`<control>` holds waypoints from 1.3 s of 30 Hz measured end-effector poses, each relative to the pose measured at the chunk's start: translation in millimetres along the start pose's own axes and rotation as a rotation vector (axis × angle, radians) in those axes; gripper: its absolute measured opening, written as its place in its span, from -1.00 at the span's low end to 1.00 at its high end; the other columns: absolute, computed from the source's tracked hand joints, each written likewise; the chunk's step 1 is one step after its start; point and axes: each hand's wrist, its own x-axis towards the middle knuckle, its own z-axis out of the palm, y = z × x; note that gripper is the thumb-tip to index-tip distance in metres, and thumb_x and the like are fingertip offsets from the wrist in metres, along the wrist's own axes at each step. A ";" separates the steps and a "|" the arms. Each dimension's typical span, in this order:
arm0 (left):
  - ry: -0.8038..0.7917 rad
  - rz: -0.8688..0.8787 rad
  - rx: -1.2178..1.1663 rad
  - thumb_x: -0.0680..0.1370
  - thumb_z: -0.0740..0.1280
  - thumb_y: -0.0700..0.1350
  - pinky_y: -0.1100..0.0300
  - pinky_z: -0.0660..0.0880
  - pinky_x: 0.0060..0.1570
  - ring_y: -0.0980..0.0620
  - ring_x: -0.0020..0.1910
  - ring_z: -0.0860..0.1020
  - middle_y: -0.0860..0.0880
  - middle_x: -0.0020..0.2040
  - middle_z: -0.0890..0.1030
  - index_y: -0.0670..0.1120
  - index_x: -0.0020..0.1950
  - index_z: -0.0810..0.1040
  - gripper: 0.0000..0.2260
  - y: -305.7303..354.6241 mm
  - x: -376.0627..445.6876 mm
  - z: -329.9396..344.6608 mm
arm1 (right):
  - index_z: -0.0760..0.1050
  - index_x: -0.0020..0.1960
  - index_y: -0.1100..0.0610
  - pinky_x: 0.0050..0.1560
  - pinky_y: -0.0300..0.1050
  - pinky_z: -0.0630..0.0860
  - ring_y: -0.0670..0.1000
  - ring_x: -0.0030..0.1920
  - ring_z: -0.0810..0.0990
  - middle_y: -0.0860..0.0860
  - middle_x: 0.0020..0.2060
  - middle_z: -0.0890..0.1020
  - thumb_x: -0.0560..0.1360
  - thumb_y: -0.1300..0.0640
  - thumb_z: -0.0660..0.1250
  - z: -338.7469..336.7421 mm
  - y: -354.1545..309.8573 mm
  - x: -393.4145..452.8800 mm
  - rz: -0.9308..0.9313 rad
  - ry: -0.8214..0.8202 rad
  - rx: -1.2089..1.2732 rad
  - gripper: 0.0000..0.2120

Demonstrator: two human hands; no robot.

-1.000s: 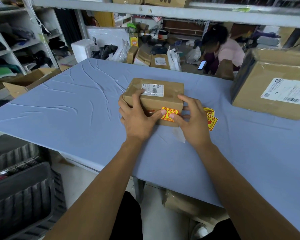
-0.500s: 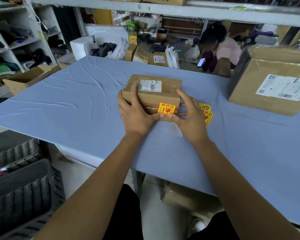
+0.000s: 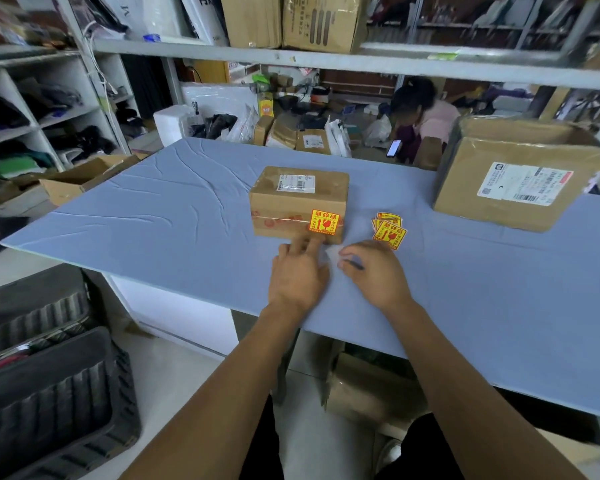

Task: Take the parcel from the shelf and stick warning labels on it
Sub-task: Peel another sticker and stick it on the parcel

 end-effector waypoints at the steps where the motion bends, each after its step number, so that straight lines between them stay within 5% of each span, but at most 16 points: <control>1: -0.038 0.053 0.018 0.57 0.21 -0.09 -0.02 0.34 0.17 -0.24 0.25 0.36 -0.11 0.39 0.43 -0.01 0.40 0.36 -0.62 6.6 -0.7 2.9 | 0.66 0.00 0.13 0.07 -0.02 0.46 0.17 0.03 0.60 0.10 -0.04 0.71 0.49 0.13 0.39 -0.7 -0.8 0.7 -0.026 -0.008 -0.016 -0.86; 7: -0.016 0.066 -0.031 0.56 0.20 -0.24 0.01 0.46 0.11 -0.20 0.16 0.46 -0.16 0.22 0.58 -0.16 0.19 0.59 -0.73 20.8 7.5 14.3 | 0.69 -0.05 0.18 0.05 -0.07 0.55 0.07 -0.06 0.67 0.09 -0.09 0.74 0.47 0.31 0.39 -8.5 -6.0 -11.9 0.009 -0.019 0.125 -0.87; 12: -0.013 0.044 -0.116 0.48 0.29 -0.28 0.12 0.40 -0.13 -0.18 0.02 0.57 -0.18 0.02 0.67 -0.20 -0.14 0.65 -0.86 20.5 15.4 7.7 | 0.56 0.22 0.17 0.15 -0.04 0.53 0.13 0.08 0.61 0.14 0.12 0.62 0.43 0.33 0.37 -7.7 -5.5 -13.4 0.054 0.046 0.165 -0.64; 16: -0.030 0.046 -0.156 0.49 0.29 -0.29 0.12 0.40 -0.11 -0.18 0.00 0.58 -0.18 0.02 0.65 -0.21 -0.11 0.61 -0.90 22.1 18.7 6.9 | 0.49 0.31 0.14 0.18 -0.03 0.44 0.19 0.20 0.51 0.13 0.21 0.61 0.50 0.19 0.34 -4.4 -3.3 -9.7 0.067 -0.025 0.023 -0.62; 21: -0.063 0.100 -0.240 0.59 0.27 -0.22 0.12 0.37 -0.20 -0.20 -0.10 0.58 -0.22 -0.08 0.64 -0.18 -0.05 0.48 -0.96 21.2 7.8 2.0 | 0.64 0.00 0.18 -0.12 -0.07 0.43 0.15 -0.08 0.60 0.13 -0.11 0.70 0.55 0.15 0.31 -5.9 -0.7 -10.0 -0.010 0.016 0.036 -0.84; 25: -0.016 0.104 -0.425 0.54 0.30 -0.26 0.04 0.53 -0.18 -0.08 -0.21 0.60 -0.09 -0.23 0.64 -0.12 -0.10 0.51 -0.94 19.2 0.3 -2.1 | 0.62 -0.01 0.14 -0.16 -0.14 0.43 0.06 -0.16 0.62 0.07 -0.17 0.71 0.54 0.16 0.34 -10.5 -4.4 -15.2 0.049 0.062 0.150 -0.90; 29: 0.008 0.080 -0.515 0.51 0.37 -0.23 0.16 0.53 -0.14 -0.01 -0.21 0.60 -0.01 -0.25 0.64 -0.07 -0.03 0.62 -0.90 19.2 -1.9 -3.3 | 0.50 -0.12 0.14 -0.27 -0.15 0.41 0.02 -0.31 0.56 0.03 -0.37 0.63 0.46 0.15 0.45 -13.1 -5.6 -16.1 0.174 0.119 0.289 -0.87; 33: -0.051 0.094 -0.552 0.52 0.35 -0.25 0.35 0.46 -0.14 0.07 -0.19 0.60 -0.01 -0.18 0.70 -0.07 0.03 0.70 -0.82 20.0 -2.0 -5.7 | 0.54 -0.16 0.18 -0.21 -0.03 0.50 0.15 -0.24 0.61 0.14 -0.31 0.67 0.46 0.20 0.43 -13.4 -4.3 -17.0 0.176 0.106 0.324 -0.92; 36: -0.071 -0.007 -0.595 0.52 0.39 -0.22 0.27 0.50 -0.14 0.09 -0.26 0.60 0.01 -0.29 0.67 -0.12 -0.06 0.72 -0.89 18.4 0.5 -6.0 | 0.58 -0.11 0.14 -0.22 -0.13 0.47 0.02 -0.22 0.61 0.06 -0.25 0.68 0.49 0.21 0.40 -14.3 -3.5 -17.9 0.124 0.027 0.303 -0.99; 39: -0.037 -0.093 -0.695 0.51 0.39 -0.24 0.26 0.48 -0.15 0.11 -0.31 0.56 0.02 -0.33 0.64 -0.15 -0.14 0.70 -0.90 13.4 5.9 -5.9 | 0.57 0.00 0.12 -0.15 -0.46 0.46 -0.25 -0.18 0.61 -0.04 -0.17 0.67 0.47 0.26 0.42 -15.2 -5.3 -20.6 0.079 -0.085 0.384 -0.87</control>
